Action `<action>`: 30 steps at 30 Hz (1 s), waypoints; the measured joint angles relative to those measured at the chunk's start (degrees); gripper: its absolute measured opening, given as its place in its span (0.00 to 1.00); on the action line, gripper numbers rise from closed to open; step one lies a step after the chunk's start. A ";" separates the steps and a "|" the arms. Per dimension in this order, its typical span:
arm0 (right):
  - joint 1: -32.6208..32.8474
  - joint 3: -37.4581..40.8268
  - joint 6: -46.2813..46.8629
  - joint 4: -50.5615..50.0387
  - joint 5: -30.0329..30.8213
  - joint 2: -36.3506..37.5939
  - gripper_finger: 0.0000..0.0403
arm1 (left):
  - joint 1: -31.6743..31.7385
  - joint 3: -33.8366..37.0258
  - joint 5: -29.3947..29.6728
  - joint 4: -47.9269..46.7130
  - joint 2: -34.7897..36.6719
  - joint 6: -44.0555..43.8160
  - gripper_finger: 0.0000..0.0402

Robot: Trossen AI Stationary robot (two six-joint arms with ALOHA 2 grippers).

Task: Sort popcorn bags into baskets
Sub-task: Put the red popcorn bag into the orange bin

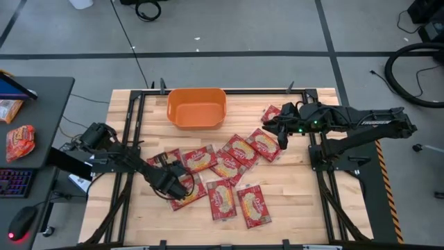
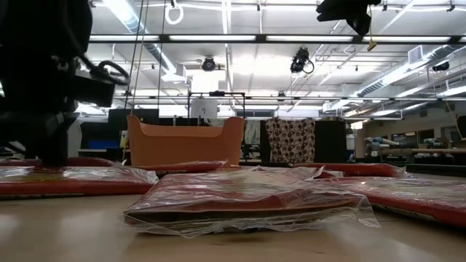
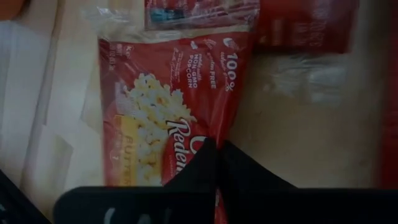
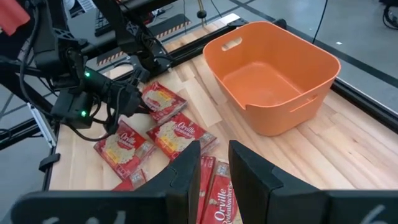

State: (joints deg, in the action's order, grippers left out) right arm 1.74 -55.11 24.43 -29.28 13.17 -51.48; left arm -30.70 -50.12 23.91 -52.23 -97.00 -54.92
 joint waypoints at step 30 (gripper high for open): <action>-0.02 0.00 -2.52 3.39 0.54 0.00 0.22 | 29.64 -33.46 11.55 -9.34 6.04 54.66 0.01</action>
State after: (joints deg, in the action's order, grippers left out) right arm 1.72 -55.11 21.91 -25.89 13.72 -51.48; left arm -1.05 -83.58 35.46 -61.57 -90.96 -0.25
